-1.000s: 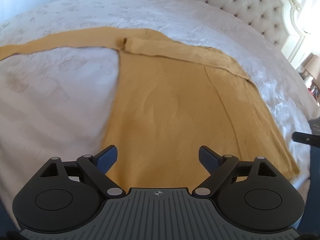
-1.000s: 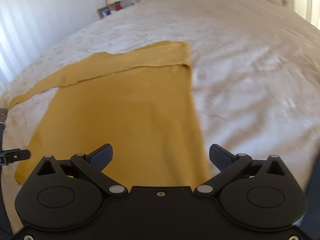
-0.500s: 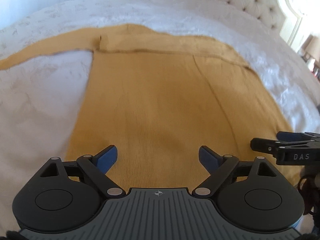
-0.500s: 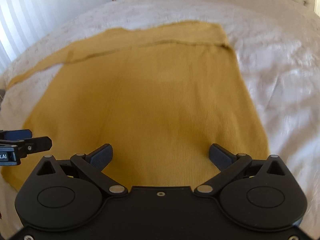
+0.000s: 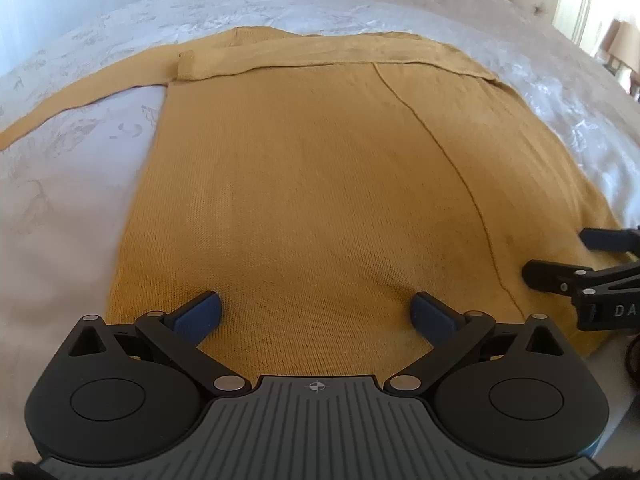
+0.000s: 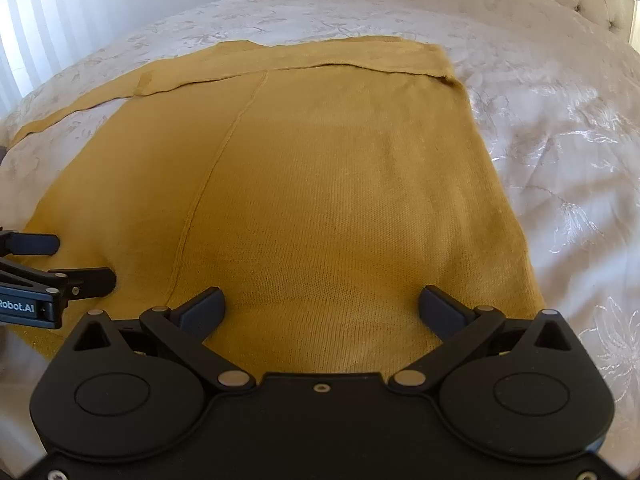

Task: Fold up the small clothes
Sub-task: 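Move the left gripper to the other sleeve's cuff, then grasp the second sleeve cuff with the left gripper, then lift the held sleeve and carry it across the sweater body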

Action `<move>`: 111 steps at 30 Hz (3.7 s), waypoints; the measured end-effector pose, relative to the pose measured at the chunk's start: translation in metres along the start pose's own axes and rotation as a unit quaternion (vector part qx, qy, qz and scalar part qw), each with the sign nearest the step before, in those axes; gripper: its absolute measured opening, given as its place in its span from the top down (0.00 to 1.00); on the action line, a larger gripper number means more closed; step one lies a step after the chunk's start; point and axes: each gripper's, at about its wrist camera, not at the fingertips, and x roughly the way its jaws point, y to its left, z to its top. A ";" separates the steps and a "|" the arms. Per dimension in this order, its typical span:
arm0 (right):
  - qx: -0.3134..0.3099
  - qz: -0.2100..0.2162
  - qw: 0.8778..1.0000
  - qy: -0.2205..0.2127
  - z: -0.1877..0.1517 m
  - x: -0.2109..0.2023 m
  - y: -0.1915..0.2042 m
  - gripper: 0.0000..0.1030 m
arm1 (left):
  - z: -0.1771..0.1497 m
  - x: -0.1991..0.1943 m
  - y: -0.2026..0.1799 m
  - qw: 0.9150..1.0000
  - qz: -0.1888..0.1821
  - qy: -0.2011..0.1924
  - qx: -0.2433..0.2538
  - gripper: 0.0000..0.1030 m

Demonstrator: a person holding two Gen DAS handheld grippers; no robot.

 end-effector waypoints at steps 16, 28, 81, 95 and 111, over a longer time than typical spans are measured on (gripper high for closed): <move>-0.056 0.017 0.994 -0.093 0.039 -0.024 0.041 0.01 | 0.051 -0.026 0.104 0.992 0.038 -0.084 -0.091 0.09; -0.085 0.078 0.988 -0.105 0.081 0.007 0.096 0.01 | 0.085 0.006 0.273 0.962 0.130 -0.112 -0.212 0.11; -0.006 0.074 0.994 -0.079 0.065 0.013 0.045 0.01 | 0.262 0.021 0.091 0.977 -0.044 -0.189 -0.089 0.96; 0.018 0.069 0.995 -0.075 0.069 0.018 0.019 0.05 | 0.226 0.046 0.081 0.974 -0.077 -0.178 -0.114 0.96; -0.108 0.147 0.975 -0.131 0.209 0.115 0.140 0.51 | 0.249 -0.034 0.223 0.951 0.019 -0.264 -0.163 0.96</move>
